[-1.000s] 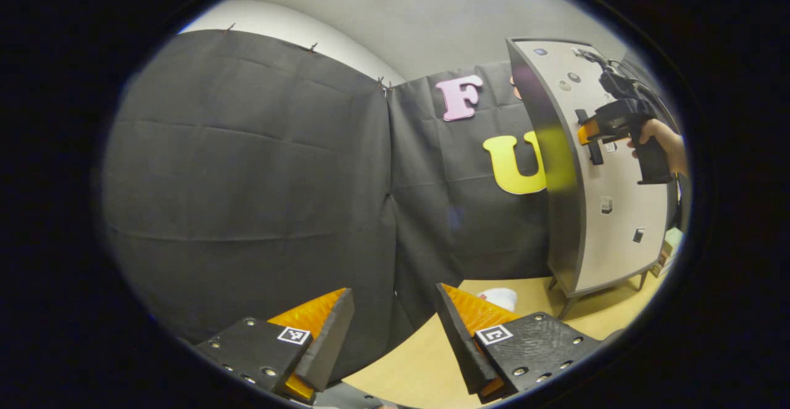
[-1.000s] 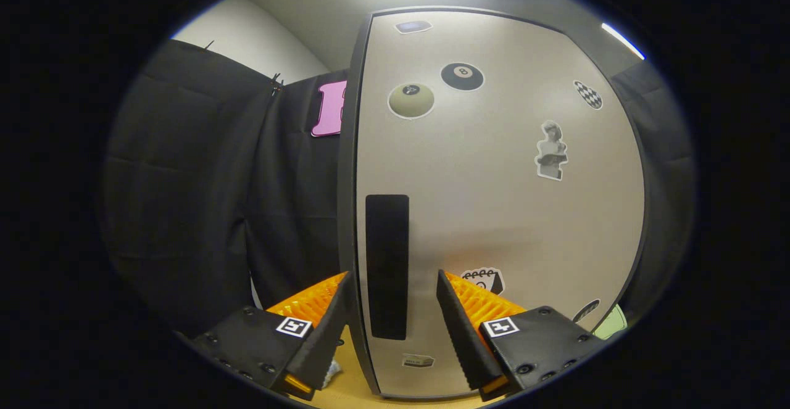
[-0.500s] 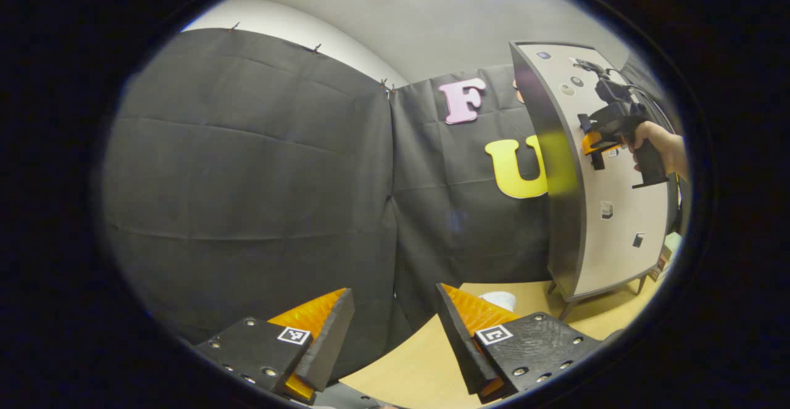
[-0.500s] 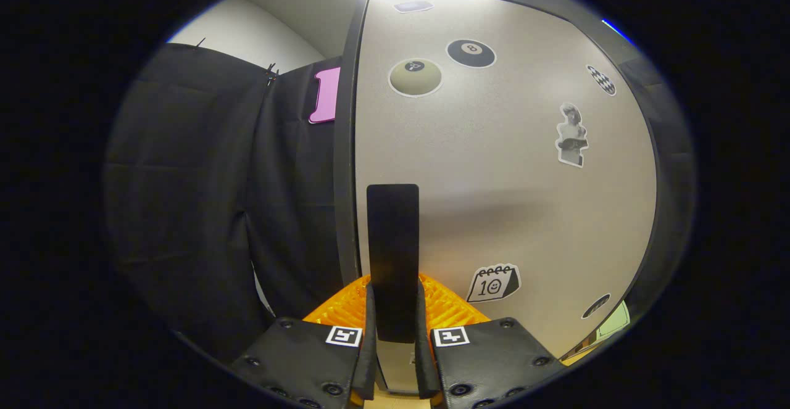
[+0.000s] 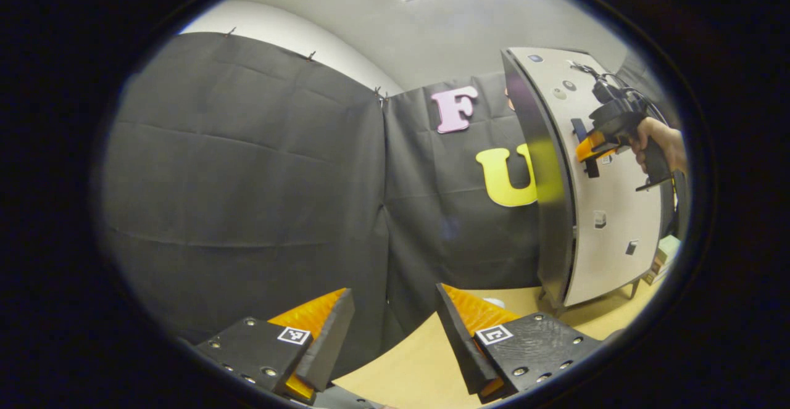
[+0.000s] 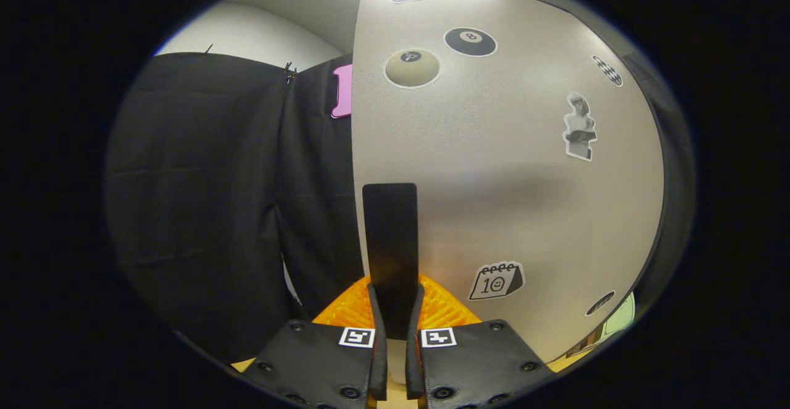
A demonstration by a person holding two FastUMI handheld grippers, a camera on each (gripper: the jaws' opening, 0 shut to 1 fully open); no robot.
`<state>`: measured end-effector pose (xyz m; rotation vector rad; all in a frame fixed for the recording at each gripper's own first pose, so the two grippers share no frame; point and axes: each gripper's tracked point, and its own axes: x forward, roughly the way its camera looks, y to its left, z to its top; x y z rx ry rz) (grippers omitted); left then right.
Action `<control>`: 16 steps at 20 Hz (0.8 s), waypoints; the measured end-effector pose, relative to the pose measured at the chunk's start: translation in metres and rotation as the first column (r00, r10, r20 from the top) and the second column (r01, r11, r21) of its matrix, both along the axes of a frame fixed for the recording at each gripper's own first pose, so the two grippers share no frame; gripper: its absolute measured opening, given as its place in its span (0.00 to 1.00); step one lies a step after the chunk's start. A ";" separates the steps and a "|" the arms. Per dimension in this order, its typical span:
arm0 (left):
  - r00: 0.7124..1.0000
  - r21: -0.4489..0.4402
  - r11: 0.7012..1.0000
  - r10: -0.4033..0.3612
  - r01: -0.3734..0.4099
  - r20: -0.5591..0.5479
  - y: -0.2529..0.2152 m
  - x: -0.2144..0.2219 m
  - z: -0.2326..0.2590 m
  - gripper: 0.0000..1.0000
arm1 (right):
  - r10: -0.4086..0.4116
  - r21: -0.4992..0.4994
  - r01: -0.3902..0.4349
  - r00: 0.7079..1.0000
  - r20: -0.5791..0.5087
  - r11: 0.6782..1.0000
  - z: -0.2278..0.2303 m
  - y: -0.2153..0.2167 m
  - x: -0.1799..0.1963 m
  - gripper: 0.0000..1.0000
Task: Open the cabinet door with the right hand, grasp the bottle in the cabinet with the left hand and place it on the coaster, then close the cabinet door with the right hand.
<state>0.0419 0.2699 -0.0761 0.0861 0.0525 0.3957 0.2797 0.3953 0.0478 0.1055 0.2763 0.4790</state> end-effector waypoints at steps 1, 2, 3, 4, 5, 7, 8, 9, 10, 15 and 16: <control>1.000 0.001 1.000 -0.006 0.006 -0.001 -0.006 -0.001 0.001 0.82 | 0.013 0.004 -0.013 1.000 0.001 1.000 0.001 -0.002 -0.001 0.13; 1.000 0.003 1.000 -0.012 0.012 -0.001 -0.012 -0.002 0.003 0.82 | 0.027 0.007 -0.027 1.000 -0.001 1.000 -0.001 -0.003 -0.002 0.17; 1.000 0.007 1.000 -0.020 0.020 -0.001 -0.018 -0.002 0.006 0.82 | 0.040 0.011 -0.040 0.999 -0.001 0.999 0.000 -0.004 -0.003 0.10; 1.000 0.010 1.000 -0.028 0.028 -0.001 -0.024 -0.002 0.008 0.80 | 0.052 0.015 -0.052 0.999 -0.004 0.999 0.000 -0.005 -0.005 0.13; 0.999 0.013 0.999 -0.038 0.038 0.000 -0.031 -0.001 0.011 0.82 | 0.065 0.019 -0.064 0.998 -0.006 0.998 0.000 -0.005 -0.005 0.13; 0.998 0.021 0.998 -0.057 0.057 0.002 -0.044 0.002 0.016 0.80 | 0.085 0.027 -0.085 0.996 -0.008 0.996 -0.001 -0.006 -0.005 0.13; 0.998 0.024 0.998 -0.063 0.062 0.000 -0.050 0.004 0.016 0.80 | 0.095 0.029 -0.095 0.995 -0.009 0.995 -0.001 -0.006 -0.007 0.13; 0.998 0.024 0.997 -0.069 0.069 -0.001 -0.055 0.004 0.018 0.80 | 0.105 0.031 -0.105 0.994 -0.011 0.994 -0.001 -0.006 -0.007 0.13; 0.997 0.023 0.997 -0.074 0.074 0.000 -0.061 0.002 0.018 0.80 | 0.115 0.034 -0.114 0.993 -0.014 0.993 -0.001 -0.006 -0.007 0.13; 0.996 0.025 0.996 -0.087 0.087 0.009 -0.080 -0.004 0.028 0.80 | 0.159 0.063 -0.156 0.986 -0.046 0.986 -0.001 -0.007 -0.007 0.13; 0.996 0.026 0.996 -0.090 0.089 0.012 -0.084 -0.007 0.030 0.80 | 0.164 0.063 -0.161 0.985 -0.046 0.985 0.000 -0.008 -0.007 0.13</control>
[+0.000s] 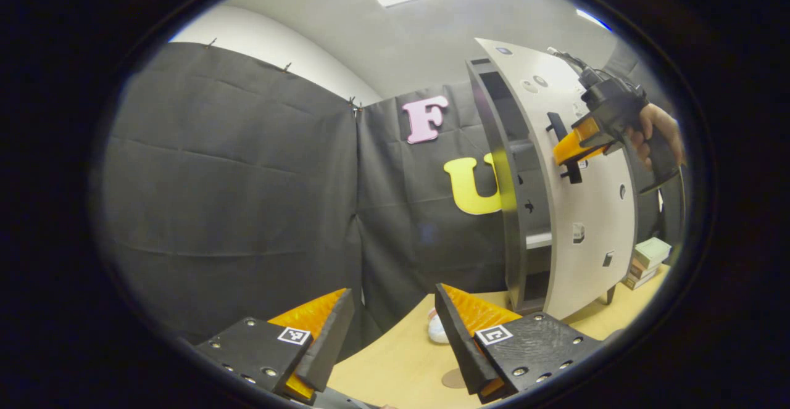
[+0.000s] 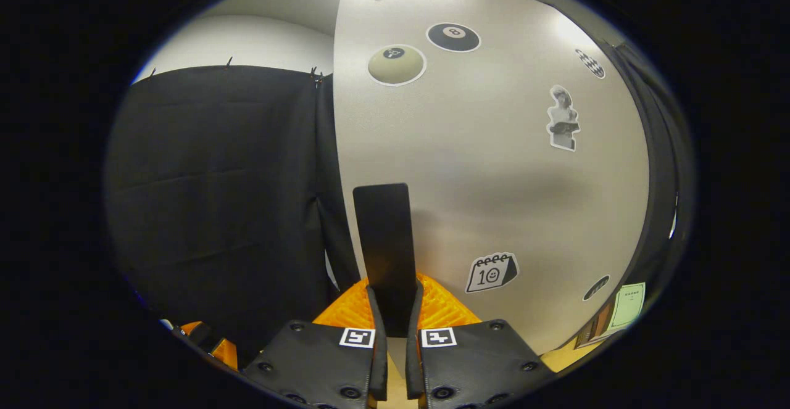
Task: Open the cabinet door with the right hand, grasp the bottle in the cabinet with the left hand and place it on the coaster, then close the cabinet door with the right hand.
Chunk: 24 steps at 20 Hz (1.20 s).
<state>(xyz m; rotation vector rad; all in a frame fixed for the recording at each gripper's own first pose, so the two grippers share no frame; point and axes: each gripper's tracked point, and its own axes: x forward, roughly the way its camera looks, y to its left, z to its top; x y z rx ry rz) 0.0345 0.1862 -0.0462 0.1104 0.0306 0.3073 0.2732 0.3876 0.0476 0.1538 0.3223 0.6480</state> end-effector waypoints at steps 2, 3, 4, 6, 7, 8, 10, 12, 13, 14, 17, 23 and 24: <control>1.000 0.003 1.000 -0.008 0.008 0.008 -0.008 -0.003 0.005 0.80 | 0.015 0.011 -0.015 1.000 -0.010 1.000 0.001 0.000 0.000 0.13; 1.000 0.004 1.000 -0.012 0.012 0.011 -0.012 -0.004 0.008 0.80 | 0.024 0.019 -0.024 1.000 -0.016 1.000 0.000 0.000 0.001 0.13; 1.000 0.006 1.000 -0.017 0.017 0.014 -0.017 -0.005 0.010 0.80 | 0.033 0.025 -0.032 0.999 -0.020 0.999 0.000 0.000 0.002 0.13; 0.999 0.008 1.000 -0.029 0.029 0.018 -0.027 -0.006 0.012 0.80 | 0.047 0.029 -0.046 0.999 -0.020 0.999 0.000 -0.001 0.002 0.13; 0.999 0.008 0.999 -0.037 0.037 0.018 -0.033 -0.007 0.014 0.80 | 0.054 0.029 -0.054 0.998 -0.017 0.998 0.000 -0.001 0.002 0.13; 0.999 0.009 0.999 -0.047 0.047 0.017 -0.038 -0.007 0.014 0.80 | 0.062 0.029 -0.062 0.998 -0.015 0.998 0.000 -0.002 0.002 0.13; 0.998 0.012 0.998 -0.065 0.065 0.013 -0.051 -0.004 0.015 0.80 | 0.077 0.036 -0.077 0.997 -0.015 0.996 0.001 -0.002 0.003 0.13; 0.997 0.014 0.997 -0.081 0.081 0.013 -0.062 -0.002 0.016 0.80 | 0.095 0.041 -0.093 0.995 -0.032 0.995 0.000 -0.004 0.002 0.13; 0.996 0.011 0.996 -0.091 0.091 0.013 -0.069 -0.001 0.017 0.80 | 0.101 0.040 -0.100 0.994 -0.037 0.994 -0.001 -0.004 0.003 0.13; 0.995 0.009 0.995 -0.101 0.101 0.016 -0.075 0.001 0.018 0.80 | 0.107 0.038 -0.105 0.994 -0.037 0.994 0.000 -0.004 0.004 0.13; 0.992 0.008 0.992 -0.125 0.125 0.022 -0.088 0.004 0.022 0.80 | 0.121 0.061 -0.118 0.991 -0.054 0.991 -0.001 -0.005 0.004 0.13; 0.986 -0.003 0.986 -0.165 0.165 0.035 -0.111 0.011 0.026 0.80 | 0.130 0.076 -0.125 0.990 -0.059 0.989 0.000 -0.017 0.002 0.13; 0.985 -0.008 0.985 -0.172 0.172 0.034 -0.115 0.012 0.025 0.80 | 0.127 0.076 -0.123 0.990 -0.060 0.990 -0.001 -0.019 0.001 0.13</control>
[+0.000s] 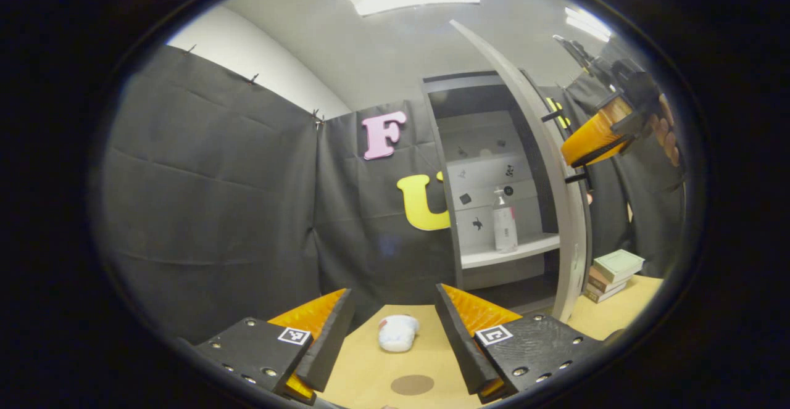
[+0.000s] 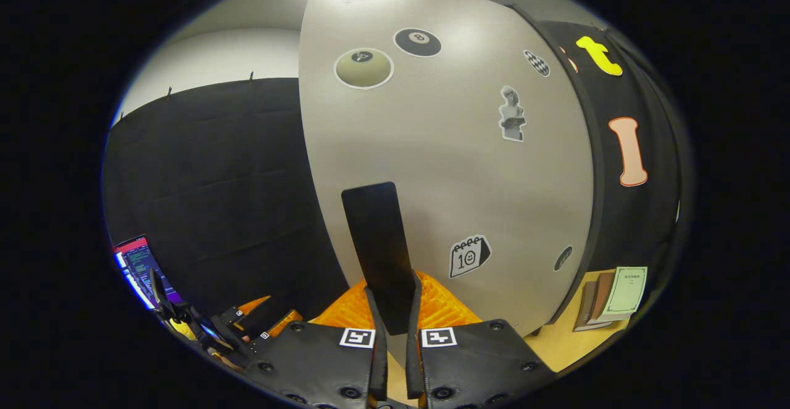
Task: Open the cabinet door with the right hand, grasp the bottle in the cabinet with the left hand and place it on the coaster, then close the cabinet door with the right hand.
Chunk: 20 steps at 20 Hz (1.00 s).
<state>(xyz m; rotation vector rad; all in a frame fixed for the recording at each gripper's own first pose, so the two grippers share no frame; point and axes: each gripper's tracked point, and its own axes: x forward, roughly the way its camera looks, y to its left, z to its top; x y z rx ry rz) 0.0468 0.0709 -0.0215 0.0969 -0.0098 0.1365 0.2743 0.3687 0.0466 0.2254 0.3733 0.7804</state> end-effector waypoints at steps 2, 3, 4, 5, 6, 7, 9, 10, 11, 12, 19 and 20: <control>1.000 -0.006 1.000 -0.018 0.018 0.002 -0.011 0.003 0.002 0.81 | -0.006 -0.002 0.006 1.000 0.000 1.000 0.000 -0.003 0.000 0.13; 1.000 -0.006 1.000 -0.029 0.029 0.004 -0.017 0.005 0.004 0.81 | -0.010 -0.003 0.010 1.000 0.000 1.000 0.000 -0.005 0.000 0.13; 0.999 -0.005 0.999 -0.040 0.040 0.007 -0.024 0.004 0.005 0.82 | -0.014 -0.006 0.014 1.000 0.002 1.000 0.000 -0.007 -0.001 0.13; 0.999 -0.003 0.999 -0.052 0.052 0.010 -0.030 0.005 0.007 0.82 | -0.018 -0.008 0.018 1.000 0.003 1.000 0.000 -0.009 -0.001 0.13; 0.998 -0.004 0.998 -0.063 0.063 0.012 -0.037 0.007 0.007 0.82 | -0.022 -0.009 0.022 1.000 0.004 1.000 0.001 -0.011 -0.002 0.13; 0.997 -0.006 0.997 -0.075 0.075 0.013 -0.044 0.009 0.008 0.82 | -0.026 -0.010 0.026 1.000 0.005 1.000 0.001 -0.013 -0.002 0.13; 0.995 -0.009 0.995 -0.096 0.096 0.015 -0.057 0.010 0.007 0.80 | -0.037 -0.014 0.037 0.999 0.010 0.999 0.001 -0.016 -0.003 0.13; 0.994 -0.010 0.994 -0.105 0.106 0.016 -0.062 0.010 0.008 0.80 | -0.044 -0.015 0.044 0.999 0.010 0.999 0.001 -0.018 -0.002 0.13; 0.993 -0.011 0.993 -0.116 0.116 0.016 -0.067 0.012 0.009 0.80 | -0.050 -0.016 0.051 0.999 0.011 0.999 0.000 -0.019 -0.002 0.13; 0.992 -0.012 0.992 -0.124 0.124 0.016 -0.072 0.015 0.008 0.80 | -0.060 -0.018 0.060 0.998 0.013 0.998 0.001 -0.022 -0.002 0.13; 0.983 -0.015 0.983 -0.180 0.181 0.026 -0.111 0.021 0.011 0.80 | -0.127 -0.035 0.128 0.991 0.029 0.991 0.000 -0.036 0.000 0.13; 0.982 -0.015 0.982 -0.186 0.187 0.028 -0.117 0.022 0.011 0.80 | -0.139 -0.038 0.140 0.990 0.031 0.989 0.000 -0.038 0.000 0.13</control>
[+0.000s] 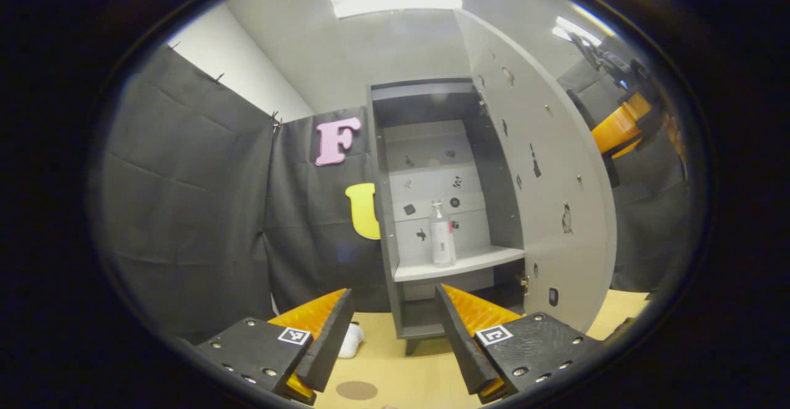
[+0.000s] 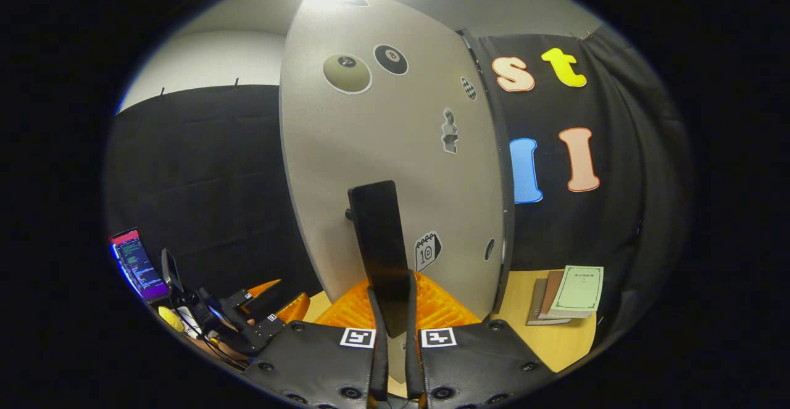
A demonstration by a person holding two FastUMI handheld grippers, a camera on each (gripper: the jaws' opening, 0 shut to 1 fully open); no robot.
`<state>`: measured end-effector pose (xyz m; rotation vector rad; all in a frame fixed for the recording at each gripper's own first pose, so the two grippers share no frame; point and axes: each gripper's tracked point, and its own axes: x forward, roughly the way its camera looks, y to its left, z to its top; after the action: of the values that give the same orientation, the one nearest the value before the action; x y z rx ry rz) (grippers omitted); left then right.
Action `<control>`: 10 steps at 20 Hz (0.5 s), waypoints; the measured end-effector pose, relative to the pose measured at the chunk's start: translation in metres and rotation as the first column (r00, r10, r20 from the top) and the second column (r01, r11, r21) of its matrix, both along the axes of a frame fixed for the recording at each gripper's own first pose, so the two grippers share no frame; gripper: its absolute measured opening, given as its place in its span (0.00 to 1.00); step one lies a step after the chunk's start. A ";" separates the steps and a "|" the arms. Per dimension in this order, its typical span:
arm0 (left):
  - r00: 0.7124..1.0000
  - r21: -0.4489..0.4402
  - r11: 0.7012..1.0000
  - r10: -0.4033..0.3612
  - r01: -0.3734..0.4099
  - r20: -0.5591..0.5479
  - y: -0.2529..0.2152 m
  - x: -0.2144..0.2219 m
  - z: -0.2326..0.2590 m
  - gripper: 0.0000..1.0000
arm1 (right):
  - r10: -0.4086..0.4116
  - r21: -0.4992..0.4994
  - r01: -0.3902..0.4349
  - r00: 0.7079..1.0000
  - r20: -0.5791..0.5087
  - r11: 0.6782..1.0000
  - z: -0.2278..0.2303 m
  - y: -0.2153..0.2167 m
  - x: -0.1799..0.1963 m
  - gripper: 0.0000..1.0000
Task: Open the cabinet door with the right hand, grasp the bottle in the cabinet with the left hand and place it on the coaster, then close the cabinet door with the right hand.
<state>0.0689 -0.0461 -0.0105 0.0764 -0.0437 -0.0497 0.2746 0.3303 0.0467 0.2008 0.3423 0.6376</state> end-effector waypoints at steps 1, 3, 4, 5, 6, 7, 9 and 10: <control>1.000 0.000 1.000 -0.005 0.005 0.000 -0.005 -0.001 0.000 0.80 | -0.010 -0.001 0.010 1.000 -0.001 1.000 -0.001 -0.001 0.001 0.09; 1.000 0.000 1.000 -0.012 0.012 -0.001 -0.013 -0.004 0.002 0.80 | -0.032 -0.002 0.032 0.999 -0.002 0.999 0.000 -0.005 0.002 0.13; 1.000 -0.001 1.000 -0.014 0.014 -0.003 -0.015 -0.006 0.000 0.80 | -0.044 -0.005 0.044 0.999 0.000 0.999 -0.001 -0.007 0.002 0.13; 1.000 -0.003 1.000 -0.015 0.015 -0.004 -0.018 -0.008 0.000 0.80 | -0.056 -0.008 0.056 0.998 0.003 0.998 -0.001 -0.010 0.003 0.13; 1.000 -0.006 1.000 -0.014 0.014 -0.006 -0.020 -0.008 0.000 0.80 | -0.072 -0.014 0.072 0.997 0.011 0.997 -0.001 -0.013 0.004 0.13; 1.000 -0.012 1.000 -0.014 0.014 -0.007 -0.023 -0.009 0.000 0.80 | -0.085 -0.024 0.086 0.996 0.025 0.996 0.000 -0.018 0.005 0.13; 1.000 -0.022 1.000 -0.011 0.011 -0.008 -0.027 -0.015 0.003 0.80 | -0.121 -0.043 0.122 0.992 0.040 0.992 0.000 -0.032 0.006 0.08; 1.000 -0.023 1.000 -0.008 0.008 -0.008 -0.029 -0.017 0.002 0.80 | -0.140 -0.051 0.142 0.989 0.044 0.989 0.000 -0.040 0.005 0.12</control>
<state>0.0522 -0.0750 -0.0082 0.0527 -0.0362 -0.0572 0.2791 0.2903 0.0466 0.1589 0.3034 0.4913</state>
